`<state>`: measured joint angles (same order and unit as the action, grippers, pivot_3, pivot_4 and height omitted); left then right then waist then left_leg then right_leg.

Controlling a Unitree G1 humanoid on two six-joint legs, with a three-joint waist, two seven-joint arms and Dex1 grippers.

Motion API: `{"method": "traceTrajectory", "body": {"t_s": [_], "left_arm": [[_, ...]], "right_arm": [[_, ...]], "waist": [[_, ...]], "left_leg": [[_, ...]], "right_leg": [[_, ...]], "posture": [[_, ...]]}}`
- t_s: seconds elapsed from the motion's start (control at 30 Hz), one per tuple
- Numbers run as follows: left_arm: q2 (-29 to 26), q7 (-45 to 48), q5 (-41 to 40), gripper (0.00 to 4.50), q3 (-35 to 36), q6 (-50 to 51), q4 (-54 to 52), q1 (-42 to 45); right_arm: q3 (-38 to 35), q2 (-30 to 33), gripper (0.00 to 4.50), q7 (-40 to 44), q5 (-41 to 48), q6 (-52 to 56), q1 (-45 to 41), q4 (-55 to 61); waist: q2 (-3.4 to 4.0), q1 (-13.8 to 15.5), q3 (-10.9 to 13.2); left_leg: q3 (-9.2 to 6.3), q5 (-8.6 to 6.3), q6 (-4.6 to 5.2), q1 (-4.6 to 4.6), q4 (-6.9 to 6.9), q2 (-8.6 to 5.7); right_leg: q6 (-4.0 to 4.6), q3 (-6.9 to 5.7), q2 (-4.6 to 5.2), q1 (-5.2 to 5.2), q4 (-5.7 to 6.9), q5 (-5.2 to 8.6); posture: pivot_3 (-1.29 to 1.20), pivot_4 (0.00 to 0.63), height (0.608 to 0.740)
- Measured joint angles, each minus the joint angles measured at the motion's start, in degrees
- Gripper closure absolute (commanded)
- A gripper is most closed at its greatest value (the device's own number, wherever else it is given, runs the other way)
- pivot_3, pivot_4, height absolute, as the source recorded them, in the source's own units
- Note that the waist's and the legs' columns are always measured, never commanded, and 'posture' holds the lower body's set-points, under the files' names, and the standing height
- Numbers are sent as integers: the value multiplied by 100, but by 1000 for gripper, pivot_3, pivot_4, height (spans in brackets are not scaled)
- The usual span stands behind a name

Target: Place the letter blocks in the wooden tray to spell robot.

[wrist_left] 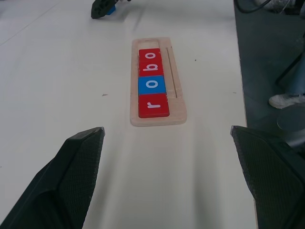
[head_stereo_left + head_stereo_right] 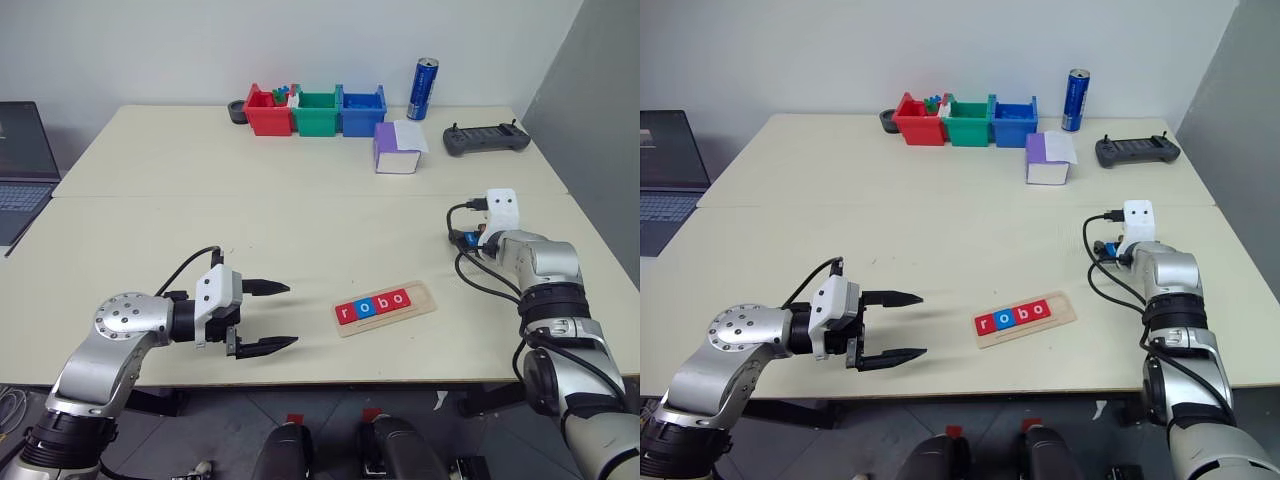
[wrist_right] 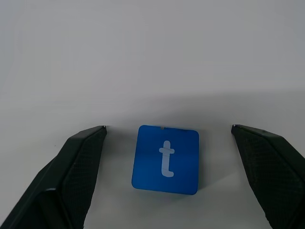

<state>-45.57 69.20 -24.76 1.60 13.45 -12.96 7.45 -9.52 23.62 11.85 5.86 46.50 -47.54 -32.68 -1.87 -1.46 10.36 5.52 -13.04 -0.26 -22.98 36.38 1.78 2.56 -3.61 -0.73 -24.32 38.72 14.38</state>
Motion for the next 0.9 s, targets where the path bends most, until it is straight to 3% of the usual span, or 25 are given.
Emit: {"method": "traceTrajectory", "body": {"t_s": [0.03,0.13,0.37,0.53,0.73,0.9], "left_arm": [[0,0,0,0,0,4,0,0],[0,-2,0,0,0,7,0,3],[5,11,5,0,-14,-7,12,142],[30,35,8,0,-83,-10,52,243],[39,177,40,0,-152,-114,371,349],[42,316,58,0,-193,-213,529,444]], "right_arm": [[-12,-6,29,-20,2,27,50,84],[-75,-56,569,-83,33,88,163,260],[-177,-153,3005,-294,121,538,408,914],[23,129,3045,-99,165,1074,862,1933],[116,1012,3045,531,496,2284,1770,4067],[-124,812,3045,604,890,3481,2195,5478]], "waist": [[0,1,0],[-1,2,-1],[-1,4,-1],[0,7,0],[-1,25,0],[-1,-31,0]], "left_leg": [[0,0,0,0,0,0],[-1,0,0,0,0,0],[0,0,0,0,-1,0],[0,0,0,-1,-13,-1],[-4,0,0,-2,-32,0],[-2,0,0,2,-32,3]], "right_leg": [[0,0,0,0,0,0],[0,0,0,1,-1,0],[0,0,0,1,-3,0],[0,0,0,-2,-10,0],[-1,-6,-1,-3,-29,1],[-2,-5,-3,-5,-25,1]], "posture": [[0,150,740],[0,150,740],[0,150,740],[0,150,740],[0,150,740],[0,150,740]]}}
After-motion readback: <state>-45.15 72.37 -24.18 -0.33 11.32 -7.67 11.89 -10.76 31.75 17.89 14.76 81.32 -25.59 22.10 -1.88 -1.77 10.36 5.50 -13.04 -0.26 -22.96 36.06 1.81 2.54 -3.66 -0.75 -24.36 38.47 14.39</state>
